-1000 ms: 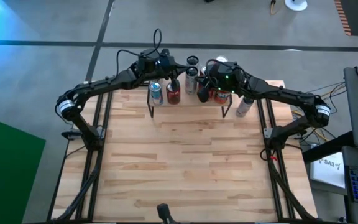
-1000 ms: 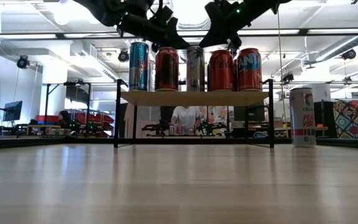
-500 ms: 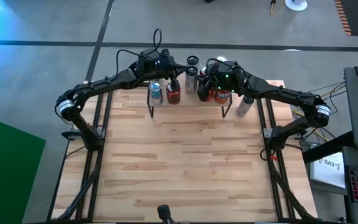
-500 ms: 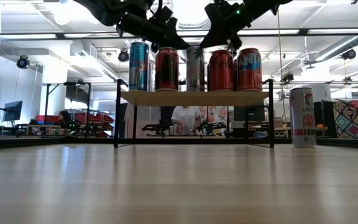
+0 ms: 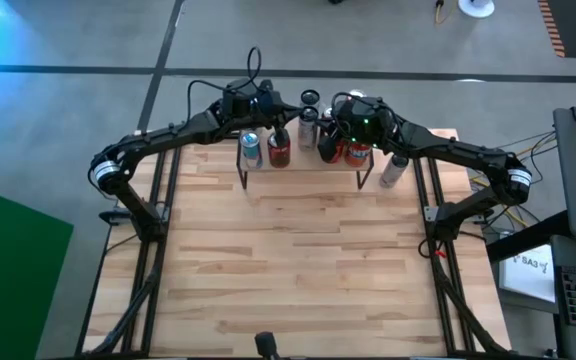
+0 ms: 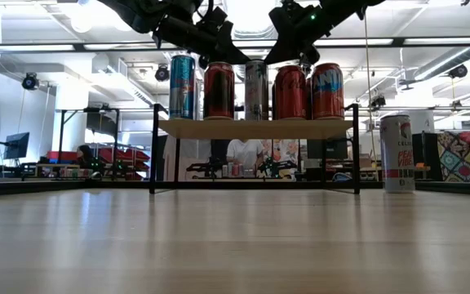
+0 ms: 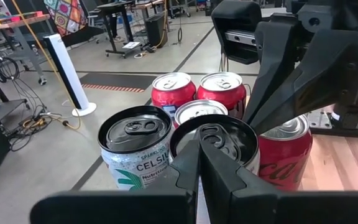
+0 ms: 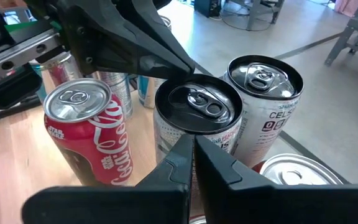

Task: Place canned beverage on shelf
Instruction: Adjust the white blue soda can from the shelf

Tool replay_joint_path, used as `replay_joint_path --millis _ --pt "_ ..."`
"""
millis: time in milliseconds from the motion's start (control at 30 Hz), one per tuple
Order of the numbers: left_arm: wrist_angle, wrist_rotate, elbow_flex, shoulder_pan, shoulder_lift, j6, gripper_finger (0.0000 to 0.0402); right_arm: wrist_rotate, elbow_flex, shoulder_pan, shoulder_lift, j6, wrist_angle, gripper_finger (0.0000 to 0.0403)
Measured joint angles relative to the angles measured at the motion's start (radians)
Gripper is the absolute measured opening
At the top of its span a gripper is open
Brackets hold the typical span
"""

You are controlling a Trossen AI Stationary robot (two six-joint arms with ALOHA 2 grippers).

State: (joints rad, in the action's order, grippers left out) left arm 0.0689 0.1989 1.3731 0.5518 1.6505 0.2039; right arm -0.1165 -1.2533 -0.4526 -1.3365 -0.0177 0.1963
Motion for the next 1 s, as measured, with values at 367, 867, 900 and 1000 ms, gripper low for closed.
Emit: replay_joint_path --millis 367,867,900,1000 --pt "-0.001 0.003 0.000 -0.016 0.000 -0.022 0.0000 0.000 -0.026 0.000 0.001 0.003 0.001 0.0009" --pt "-0.027 -0.002 0.005 -0.014 -0.041 0.015 0.0000 0.004 -0.029 0.000 0.015 0.003 0.030 0.0009" --pt "-0.034 -0.006 0.005 -0.013 -0.045 0.020 0.0000 0.004 -0.029 0.000 0.020 0.003 0.037 0.0009" --pt "-0.024 -0.007 0.005 -0.012 -0.049 0.035 0.0000 0.024 -0.029 0.000 0.035 0.002 0.043 0.0009"
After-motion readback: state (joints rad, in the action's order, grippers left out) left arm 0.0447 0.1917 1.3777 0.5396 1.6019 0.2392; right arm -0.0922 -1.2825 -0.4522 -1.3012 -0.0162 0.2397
